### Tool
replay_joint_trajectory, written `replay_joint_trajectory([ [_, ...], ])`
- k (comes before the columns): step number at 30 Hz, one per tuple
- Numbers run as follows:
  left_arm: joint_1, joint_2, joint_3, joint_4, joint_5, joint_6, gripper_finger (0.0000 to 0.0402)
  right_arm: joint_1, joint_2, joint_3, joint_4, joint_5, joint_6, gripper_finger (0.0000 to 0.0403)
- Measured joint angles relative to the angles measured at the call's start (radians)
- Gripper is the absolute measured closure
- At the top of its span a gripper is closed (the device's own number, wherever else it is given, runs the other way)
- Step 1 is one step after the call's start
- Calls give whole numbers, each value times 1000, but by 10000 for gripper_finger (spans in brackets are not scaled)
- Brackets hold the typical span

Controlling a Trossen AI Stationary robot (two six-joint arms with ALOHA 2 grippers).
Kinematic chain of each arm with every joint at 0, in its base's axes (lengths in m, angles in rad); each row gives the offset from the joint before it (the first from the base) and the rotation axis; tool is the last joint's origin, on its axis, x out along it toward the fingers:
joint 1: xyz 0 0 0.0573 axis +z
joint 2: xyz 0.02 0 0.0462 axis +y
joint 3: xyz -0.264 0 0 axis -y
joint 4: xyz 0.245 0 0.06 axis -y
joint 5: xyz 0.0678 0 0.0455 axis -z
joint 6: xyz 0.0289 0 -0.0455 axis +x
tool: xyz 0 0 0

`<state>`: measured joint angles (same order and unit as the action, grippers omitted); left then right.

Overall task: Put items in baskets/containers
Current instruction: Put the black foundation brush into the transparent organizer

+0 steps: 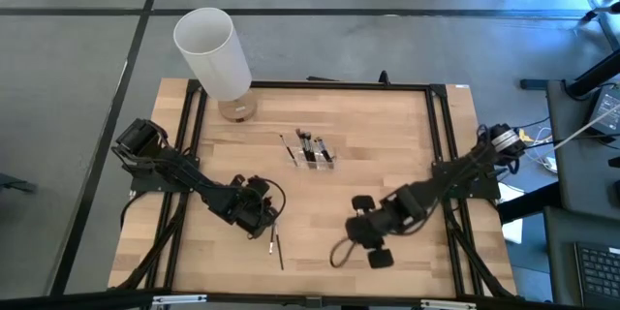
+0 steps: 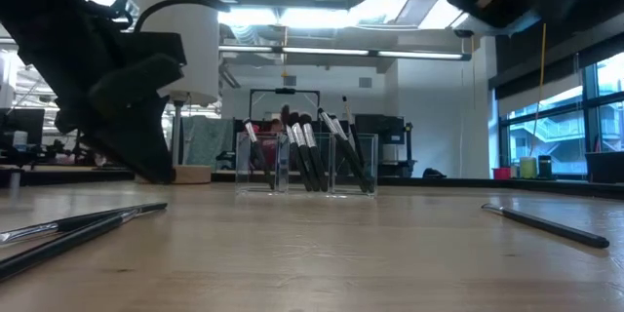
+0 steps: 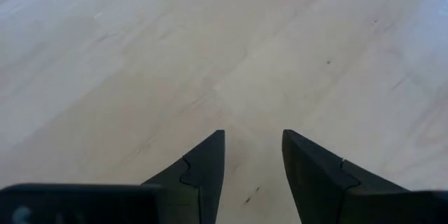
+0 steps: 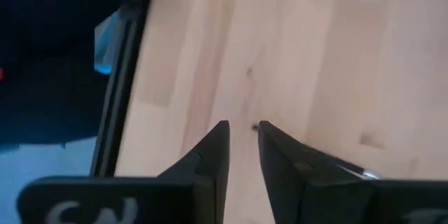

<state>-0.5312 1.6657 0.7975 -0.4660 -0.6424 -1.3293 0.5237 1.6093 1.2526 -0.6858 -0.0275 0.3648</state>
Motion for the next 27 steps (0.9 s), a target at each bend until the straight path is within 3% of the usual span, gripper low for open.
replay_joint_trajectory([
  [5, 2, 0, 0, 3, -3, 7, 263, 52, 0, 0, -22, 9, -60, 340],
  [14, 2, 0, 0, 59, -85, 73, 263, 63, 52, 0, -44, 20, -10, 335],
  [16, 2, 0, 0, 78, -94, 97, 263, 58, 81, 0, -51, 52, 63, 328],
  [19, 2, 0, 0, 103, -99, 120, 263, 27, 123, 0, -80, 136, 315, 315],
  [22, 2, 1, 0, 107, -107, 124, 263, -18, 153, 0, -137, 149, 510, 299],
  [27, 2, 1, 0, 107, -98, 124, 263, -103, 179, 0, -265, 146, 635, 273],
])
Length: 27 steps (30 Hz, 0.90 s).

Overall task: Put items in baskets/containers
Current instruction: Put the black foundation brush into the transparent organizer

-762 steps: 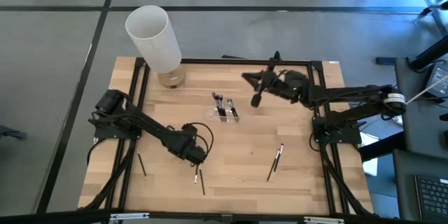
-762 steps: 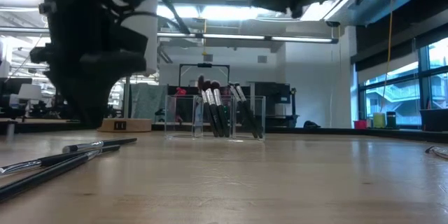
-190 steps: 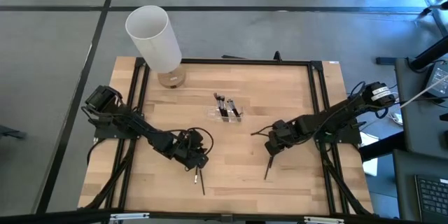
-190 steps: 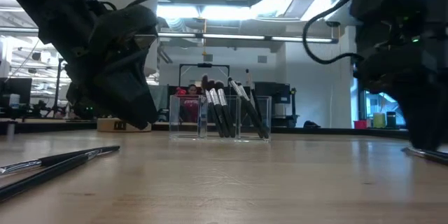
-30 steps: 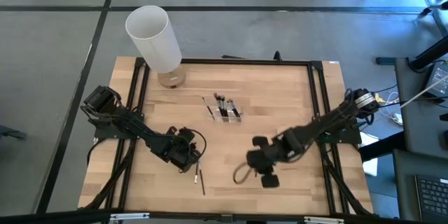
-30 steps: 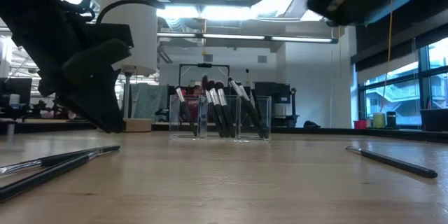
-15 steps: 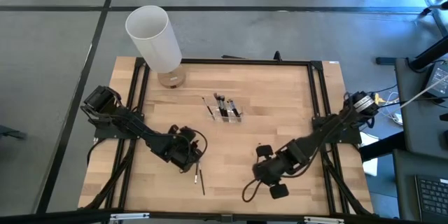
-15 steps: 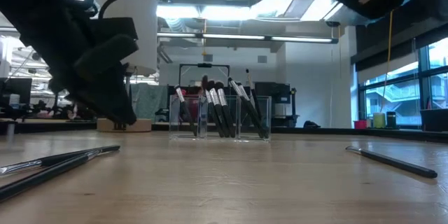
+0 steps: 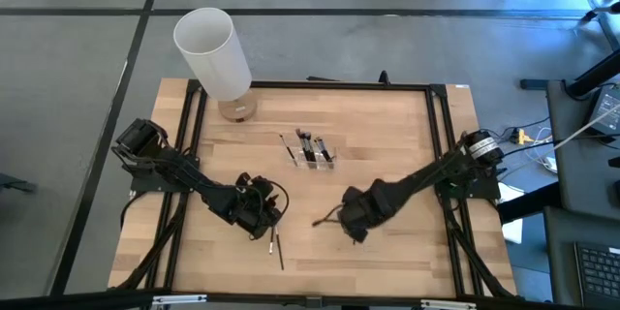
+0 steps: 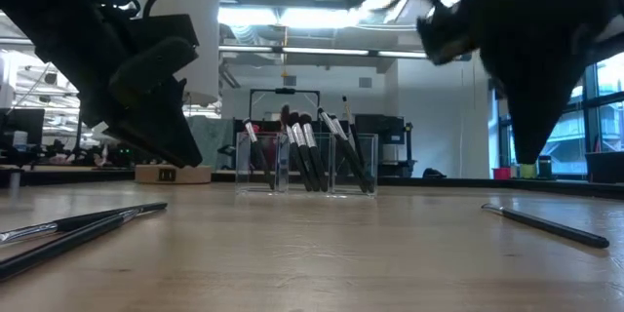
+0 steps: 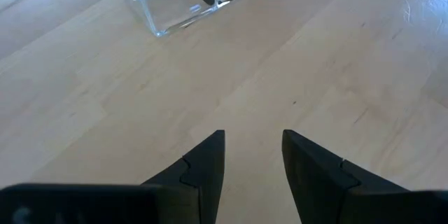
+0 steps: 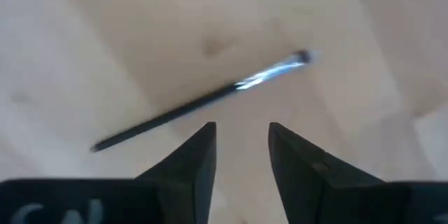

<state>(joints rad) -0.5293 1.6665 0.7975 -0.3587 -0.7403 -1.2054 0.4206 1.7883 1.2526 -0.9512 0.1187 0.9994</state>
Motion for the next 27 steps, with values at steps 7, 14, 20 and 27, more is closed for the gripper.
replay_joint_trajectory([
  [7, -1, 0, 0, -3, 8, 26, 263, -101, 2, 0, -7, -23, 71, 250],
  [14, -1, 0, 0, -4, 34, 41, 263, -131, 2, 0, 23, -19, 67, 244],
  [20, -1, 0, 0, -4, 35, 41, 263, -121, 30, 0, 23, 28, 67, 244],
  [27, -1, 0, 0, -4, 38, 40, 263, -108, 113, 0, 21, -53, 69, 244],
])
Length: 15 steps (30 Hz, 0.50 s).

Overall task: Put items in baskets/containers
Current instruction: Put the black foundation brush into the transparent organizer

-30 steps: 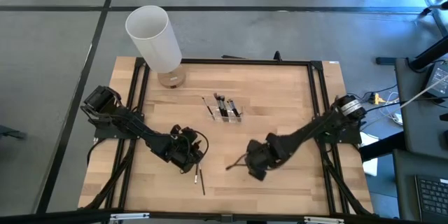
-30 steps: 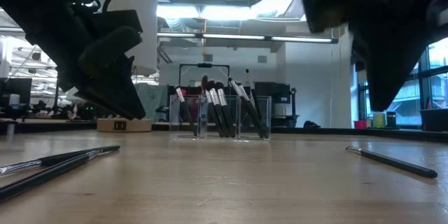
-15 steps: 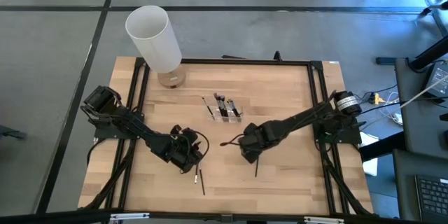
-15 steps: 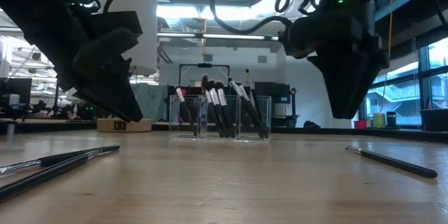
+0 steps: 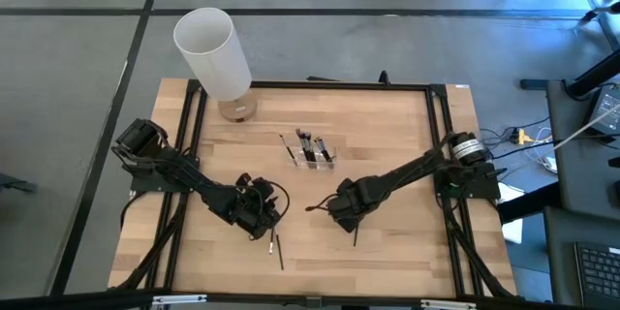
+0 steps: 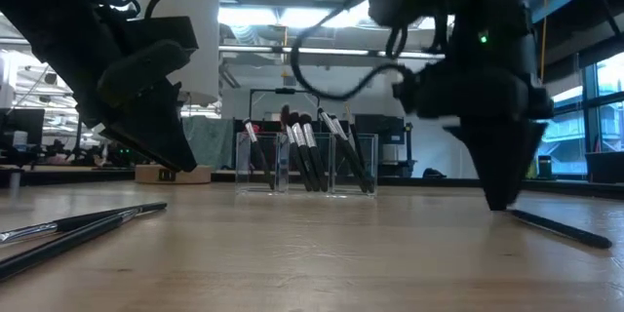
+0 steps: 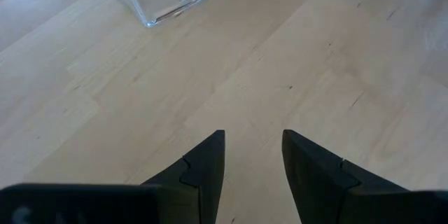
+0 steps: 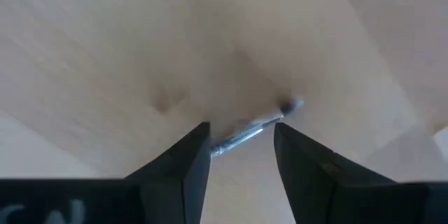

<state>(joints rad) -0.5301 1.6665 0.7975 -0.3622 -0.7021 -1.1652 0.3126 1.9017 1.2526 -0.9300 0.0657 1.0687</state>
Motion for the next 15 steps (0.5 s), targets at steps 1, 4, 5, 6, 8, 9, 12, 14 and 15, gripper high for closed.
replay_joint_trajectory([
  [1, 0, 0, 0, 0, 0, 0, 263, 0, 10, 0, -3, -13, -1, 244],
  [4, 0, 0, 0, 0, 0, 0, 263, 0, 31, 4, -5, -29, -9, 244],
  [5, 0, 0, 0, 0, 0, 0, 263, -1, 37, 5, -4, -37, -14, 244],
  [6, 0, 0, 0, 0, 0, 0, 263, -1, 43, 5, -2, -47, -23, 244],
  [8, 0, 0, 0, 0, 0, 0, 263, -2, 47, 4, 7, -70, -35, 244],
  [9, 0, 0, 0, 0, 0, 0, 263, -3, 48, 3, 13, -78, -46, 244],
  [12, 0, 0, 0, 0, 0, 0, 263, -2, 49, 0, 44, -96, -94, 244],
  [14, 0, 0, 0, 0, 1, 0, 263, -2, 50, 0, 64, -104, -150, 246],
  [15, 0, 0, 0, 0, 0, 0, 263, -1, 50, 0, 73, -106, -180, 249],
])
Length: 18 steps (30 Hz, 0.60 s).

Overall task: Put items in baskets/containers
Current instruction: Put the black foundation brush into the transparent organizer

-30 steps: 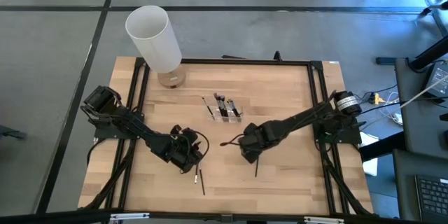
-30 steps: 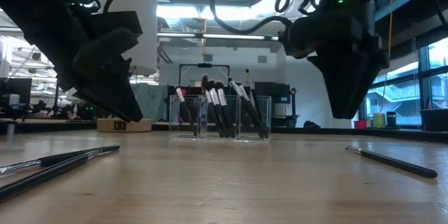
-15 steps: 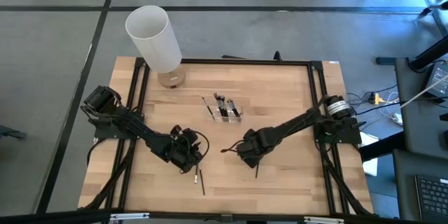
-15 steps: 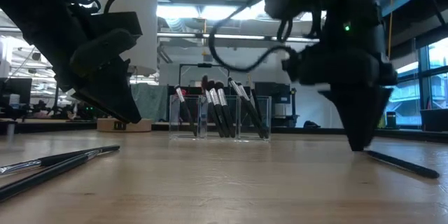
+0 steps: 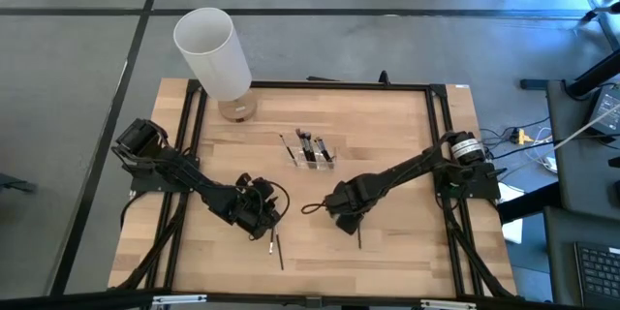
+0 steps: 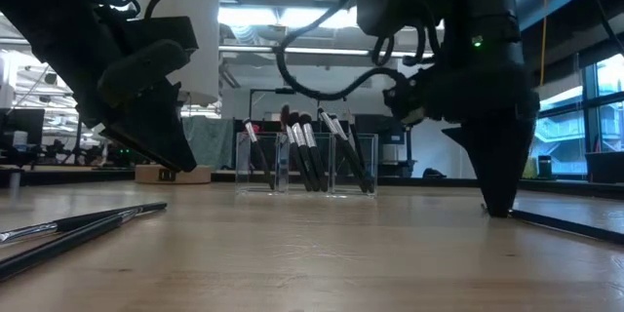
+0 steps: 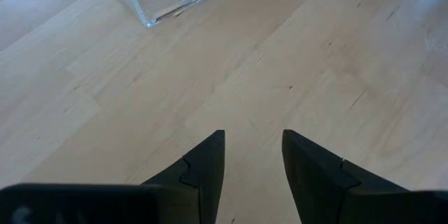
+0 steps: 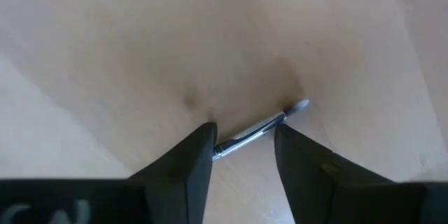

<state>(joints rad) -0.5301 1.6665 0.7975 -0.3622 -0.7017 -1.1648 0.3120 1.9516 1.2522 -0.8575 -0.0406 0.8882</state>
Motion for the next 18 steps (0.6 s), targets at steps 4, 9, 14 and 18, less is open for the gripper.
replay_joint_trajectory([
  [4, 0, 0, 0, 0, 0, 0, 263, 0, 1, 0, 16, -1, -156, 283],
  [9, 0, 0, 0, 0, -3, 0, 263, 1, 2, 2, 24, 7, -378, 342],
  [14, 0, 0, 0, 0, -3, 0, 263, 1, 2, 2, 28, 6, -559, 382],
  [18, 0, 0, 0, 0, -3, 0, 263, 1, 3, 2, 31, 8, -636, 388],
])
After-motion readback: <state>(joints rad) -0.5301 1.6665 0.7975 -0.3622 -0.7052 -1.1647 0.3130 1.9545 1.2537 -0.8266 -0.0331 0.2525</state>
